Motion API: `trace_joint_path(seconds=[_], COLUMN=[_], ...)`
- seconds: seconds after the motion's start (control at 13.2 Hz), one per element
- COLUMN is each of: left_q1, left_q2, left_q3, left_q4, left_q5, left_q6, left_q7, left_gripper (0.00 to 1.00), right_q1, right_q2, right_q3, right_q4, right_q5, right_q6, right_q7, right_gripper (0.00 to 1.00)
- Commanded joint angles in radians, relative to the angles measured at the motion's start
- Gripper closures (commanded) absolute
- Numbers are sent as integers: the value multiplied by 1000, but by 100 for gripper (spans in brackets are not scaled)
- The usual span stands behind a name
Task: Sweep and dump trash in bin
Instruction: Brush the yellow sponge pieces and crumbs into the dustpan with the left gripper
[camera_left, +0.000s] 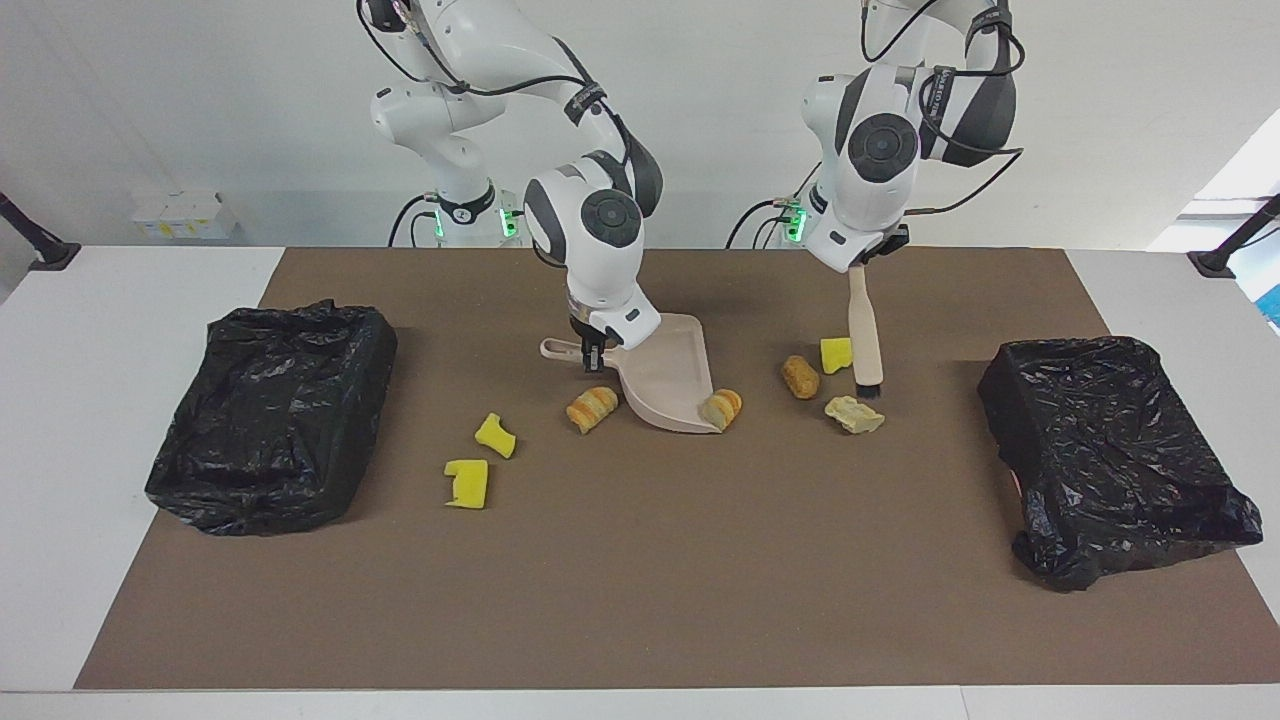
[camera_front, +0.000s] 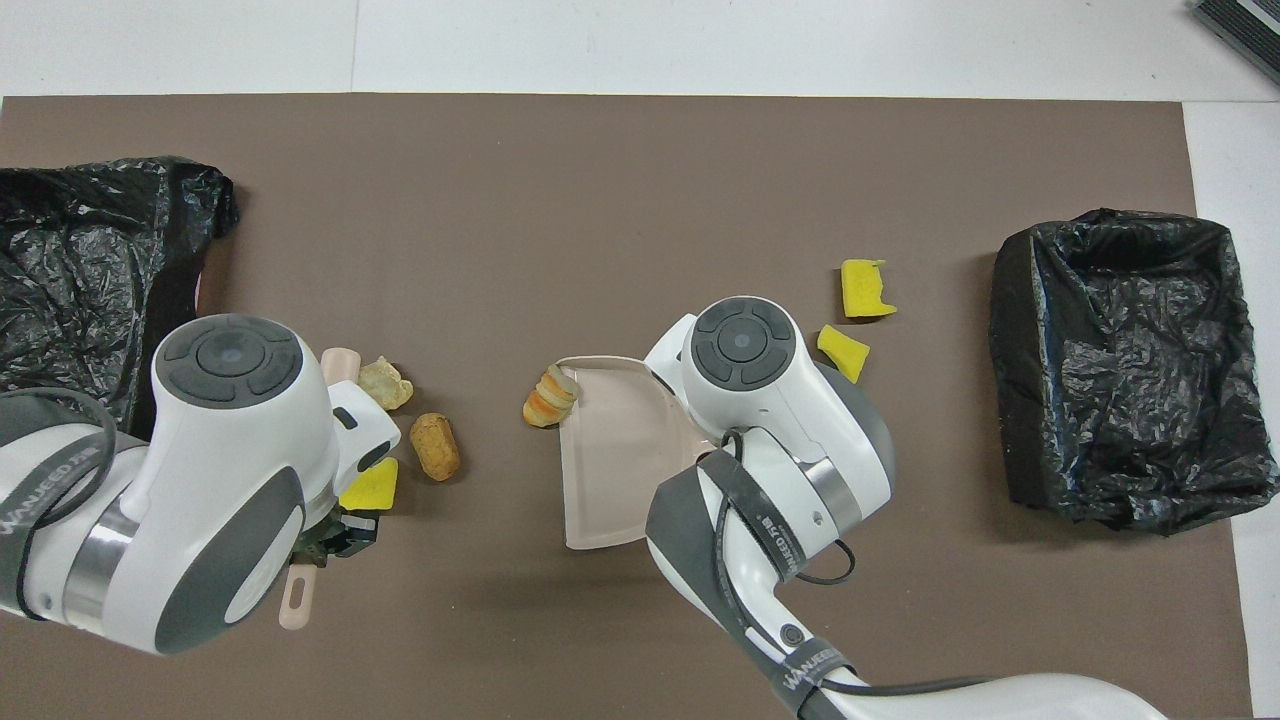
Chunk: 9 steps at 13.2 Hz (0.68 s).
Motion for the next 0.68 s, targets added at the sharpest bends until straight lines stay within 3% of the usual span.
trace_joint_path(seconds=[0.0, 0.23, 0.61], left_q1=[32, 139, 121], left_q2=[-109, -140, -130], left_q3=[-4, -4, -6], left_q4=[-147, -267, -391], left_q5=[0, -3, -60], left_q6=[85, 189, 378], left_q7=[-82, -82, -123], left_gripper=[100, 100, 100], right_q1=[-5, -5, -5], right_q2=[-24, -24, -24], right_q3=[4, 4, 4], right_q4=[-31, -31, -31], right_q5=[-13, -13, -13], right_q6=[7, 9, 9], right_q7=[-38, -38, -38], right_gripper=[100, 100, 100])
